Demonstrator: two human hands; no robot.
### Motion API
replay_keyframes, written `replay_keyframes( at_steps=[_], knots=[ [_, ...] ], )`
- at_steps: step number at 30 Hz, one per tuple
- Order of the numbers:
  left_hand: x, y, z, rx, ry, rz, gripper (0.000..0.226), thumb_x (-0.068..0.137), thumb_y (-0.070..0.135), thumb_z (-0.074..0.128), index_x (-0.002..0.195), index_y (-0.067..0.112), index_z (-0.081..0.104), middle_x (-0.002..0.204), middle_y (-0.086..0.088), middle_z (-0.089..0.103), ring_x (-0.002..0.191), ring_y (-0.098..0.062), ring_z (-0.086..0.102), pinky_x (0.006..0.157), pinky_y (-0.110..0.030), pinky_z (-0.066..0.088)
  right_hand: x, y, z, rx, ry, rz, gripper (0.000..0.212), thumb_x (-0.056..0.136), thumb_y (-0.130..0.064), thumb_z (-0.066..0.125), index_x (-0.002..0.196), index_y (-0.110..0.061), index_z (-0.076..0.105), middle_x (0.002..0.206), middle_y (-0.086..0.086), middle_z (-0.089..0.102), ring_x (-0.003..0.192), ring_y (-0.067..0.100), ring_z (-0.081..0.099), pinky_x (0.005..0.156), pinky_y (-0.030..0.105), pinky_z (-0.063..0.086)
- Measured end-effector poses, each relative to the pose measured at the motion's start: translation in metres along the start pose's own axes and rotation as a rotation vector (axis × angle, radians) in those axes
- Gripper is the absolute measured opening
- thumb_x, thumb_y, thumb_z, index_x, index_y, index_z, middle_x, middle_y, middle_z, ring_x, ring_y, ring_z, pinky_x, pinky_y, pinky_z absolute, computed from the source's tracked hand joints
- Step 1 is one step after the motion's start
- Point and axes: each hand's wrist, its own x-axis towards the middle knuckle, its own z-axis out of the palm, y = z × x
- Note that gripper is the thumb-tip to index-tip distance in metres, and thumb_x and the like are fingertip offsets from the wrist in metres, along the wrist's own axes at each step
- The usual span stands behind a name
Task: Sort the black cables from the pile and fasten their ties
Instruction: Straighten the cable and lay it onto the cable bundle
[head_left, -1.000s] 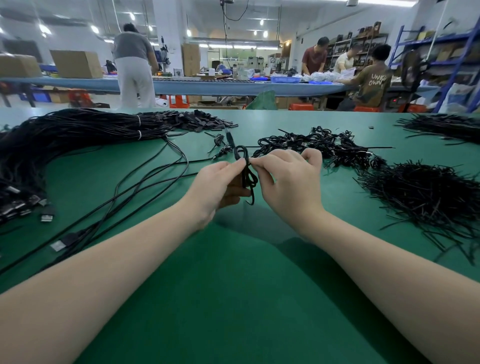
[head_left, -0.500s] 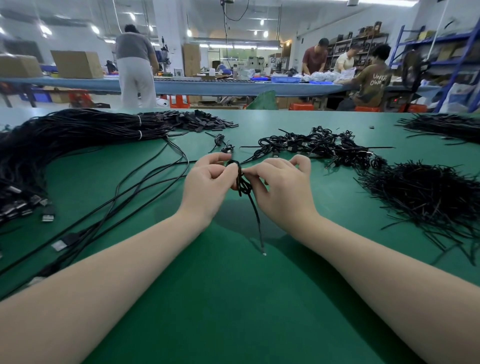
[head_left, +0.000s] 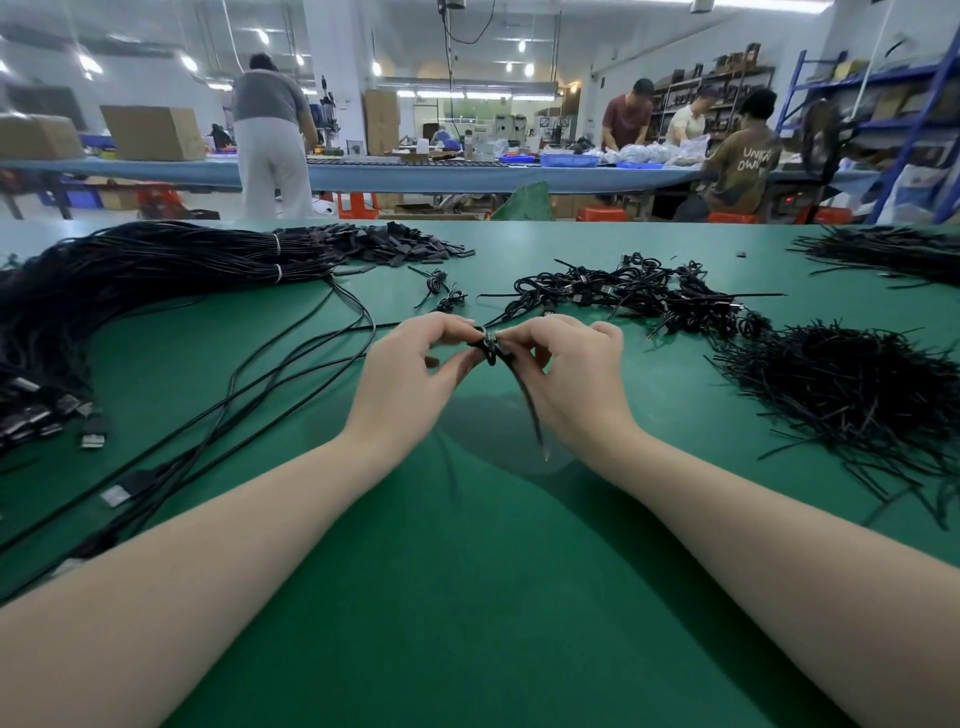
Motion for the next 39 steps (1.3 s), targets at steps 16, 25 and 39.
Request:
replay_keyframes(
  at_steps=[16, 25, 39],
  knots=[
    [0.004, 0.021, 0.004, -0.711, -0.188, -0.510, 0.035, 0.096, 0.001, 0.041, 0.091, 0.025, 0.067, 0.071, 0.002, 0.064, 0.059, -0.016, 0.067, 0.046, -0.020, 0.046, 0.000, -0.004, 0.000, -0.250, 0.123, -0.137, 0.013, 0.089, -0.019, 0.065, 0.079, -0.019, 0.072, 0.077, -0.007, 0.070, 0.073, 0.019, 0.064, 0.081, 0.037, 0.024],
    [0.000, 0.002, 0.002, -0.103, -0.050, -0.032, 0.044, 0.082, 0.002, 0.069, 0.099, 0.043, 0.066, 0.113, 0.015, 0.050, 0.085, -0.002, 0.062, 0.071, -0.013, 0.050, 0.000, -0.002, 0.002, -0.112, 0.018, -0.034, 0.010, 0.090, -0.020, 0.063, 0.086, -0.021, 0.072, 0.081, -0.009, 0.069, 0.074, 0.013, 0.061, 0.079, 0.034, 0.021],
    [0.008, 0.016, 0.010, -0.562, -0.160, -0.534, 0.045, 0.093, 0.042, 0.055, 0.055, 0.020, 0.065, 0.054, 0.004, 0.060, 0.050, -0.010, 0.055, 0.052, -0.021, 0.039, 0.002, -0.006, -0.002, -0.250, 0.248, -0.261, 0.015, 0.088, -0.016, 0.065, 0.075, -0.018, 0.072, 0.072, -0.006, 0.067, 0.070, 0.020, 0.063, 0.078, 0.037, 0.023]
  ],
)
